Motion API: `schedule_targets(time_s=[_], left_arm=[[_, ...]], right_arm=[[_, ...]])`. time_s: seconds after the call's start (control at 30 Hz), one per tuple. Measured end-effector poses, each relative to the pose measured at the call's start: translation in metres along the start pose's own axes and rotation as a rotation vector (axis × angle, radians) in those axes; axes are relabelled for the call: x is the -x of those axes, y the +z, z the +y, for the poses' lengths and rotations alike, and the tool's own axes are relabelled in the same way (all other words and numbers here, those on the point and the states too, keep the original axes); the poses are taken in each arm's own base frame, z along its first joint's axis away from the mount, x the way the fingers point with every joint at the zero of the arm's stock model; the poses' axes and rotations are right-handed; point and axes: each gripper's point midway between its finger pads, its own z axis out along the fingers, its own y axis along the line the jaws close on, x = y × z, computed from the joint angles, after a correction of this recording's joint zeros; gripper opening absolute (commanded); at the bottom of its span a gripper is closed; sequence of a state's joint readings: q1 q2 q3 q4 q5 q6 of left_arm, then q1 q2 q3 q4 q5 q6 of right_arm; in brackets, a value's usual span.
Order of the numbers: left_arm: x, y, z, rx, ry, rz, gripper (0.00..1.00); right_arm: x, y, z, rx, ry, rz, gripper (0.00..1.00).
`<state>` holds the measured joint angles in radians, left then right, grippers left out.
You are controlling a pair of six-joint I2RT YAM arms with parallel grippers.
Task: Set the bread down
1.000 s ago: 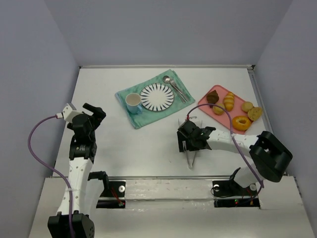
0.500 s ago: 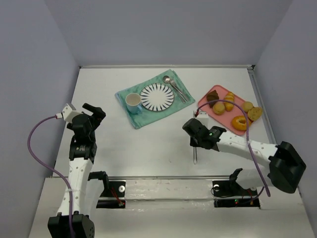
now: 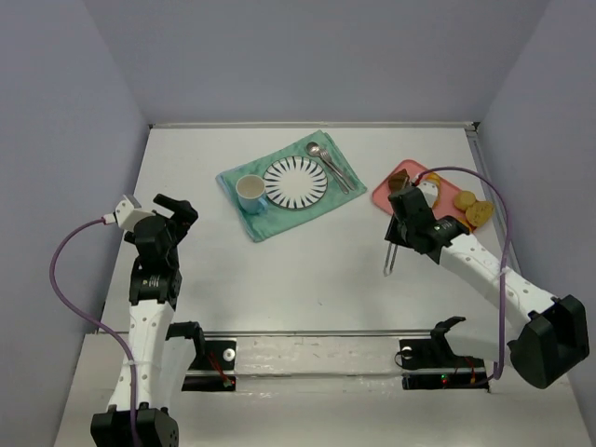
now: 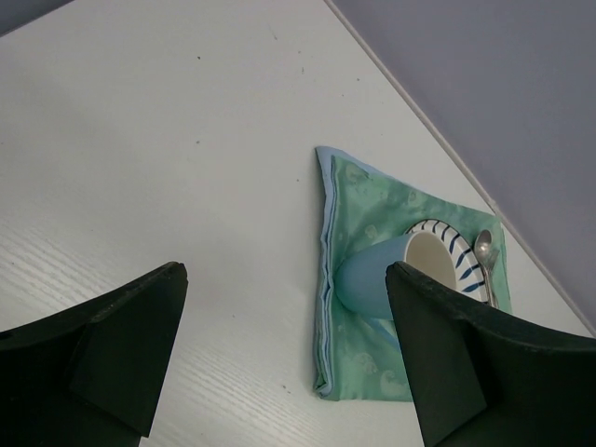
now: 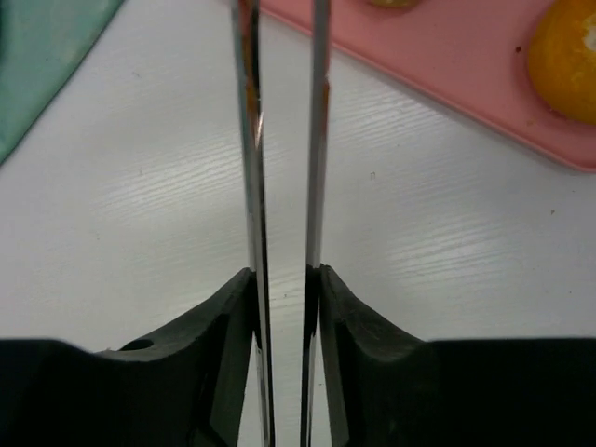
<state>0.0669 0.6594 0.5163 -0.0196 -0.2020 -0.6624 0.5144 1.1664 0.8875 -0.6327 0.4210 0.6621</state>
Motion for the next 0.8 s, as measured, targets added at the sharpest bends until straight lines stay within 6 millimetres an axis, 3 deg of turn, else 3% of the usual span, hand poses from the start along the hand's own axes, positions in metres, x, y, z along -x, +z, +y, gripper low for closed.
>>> schedule_targets(time_s=[0.3,0.57,0.8], left_arm=[[-0.004,0.003,0.001,0.006,0.004,0.016,0.99],[-0.004,0.003,0.0,-0.001,0.002,0.014,0.99],[-0.004,0.005,-0.001,-0.002,0.002,0.013,0.99]], right_arm=[[0.006,0.016,-0.024,-0.035,0.02,0.051,0.61],[0.006,0.029,-0.04,-0.086,0.039,0.078,0.61],[0.016,0.018,-0.039,-0.064,0.047,0.033,0.61]])
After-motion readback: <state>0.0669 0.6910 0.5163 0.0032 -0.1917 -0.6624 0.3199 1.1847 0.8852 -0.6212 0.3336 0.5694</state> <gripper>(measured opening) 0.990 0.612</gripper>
